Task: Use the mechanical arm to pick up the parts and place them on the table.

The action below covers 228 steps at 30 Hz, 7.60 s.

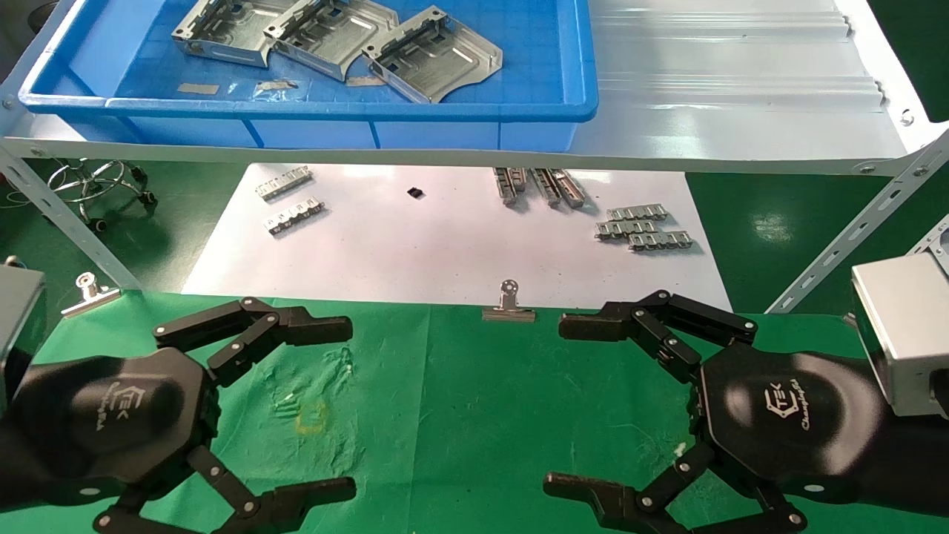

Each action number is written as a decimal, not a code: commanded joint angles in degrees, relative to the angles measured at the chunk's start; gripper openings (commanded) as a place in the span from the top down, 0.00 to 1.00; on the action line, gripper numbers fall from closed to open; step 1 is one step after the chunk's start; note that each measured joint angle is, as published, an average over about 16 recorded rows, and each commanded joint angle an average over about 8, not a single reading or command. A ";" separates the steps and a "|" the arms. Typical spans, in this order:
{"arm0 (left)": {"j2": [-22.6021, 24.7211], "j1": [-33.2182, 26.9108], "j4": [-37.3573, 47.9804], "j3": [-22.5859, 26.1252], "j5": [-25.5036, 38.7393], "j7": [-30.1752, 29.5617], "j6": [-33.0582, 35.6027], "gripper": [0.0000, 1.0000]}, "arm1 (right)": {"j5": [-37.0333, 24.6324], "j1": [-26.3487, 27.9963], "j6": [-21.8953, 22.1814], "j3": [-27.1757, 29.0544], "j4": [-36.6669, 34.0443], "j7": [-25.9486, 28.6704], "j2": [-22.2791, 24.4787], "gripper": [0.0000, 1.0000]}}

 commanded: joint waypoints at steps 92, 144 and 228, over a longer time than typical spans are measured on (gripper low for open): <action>27.07 -54.49 70.23 13.14 35.00 6.97 -39.18 1.00 | 0.02 0.02 0.00 -0.04 -0.02 -0.02 0.01 1.00; 25.53 -54.55 68.41 9.44 29.75 18.41 -38.16 1.00 | 0.04 0.02 0.01 -0.06 -0.02 -0.03 0.02 1.00; 14.67 -32.20 59.48 35.54 22.67 58.94 -2.12 0.00 | 0.06 0.03 0.02 -0.10 -0.02 -0.05 0.03 1.00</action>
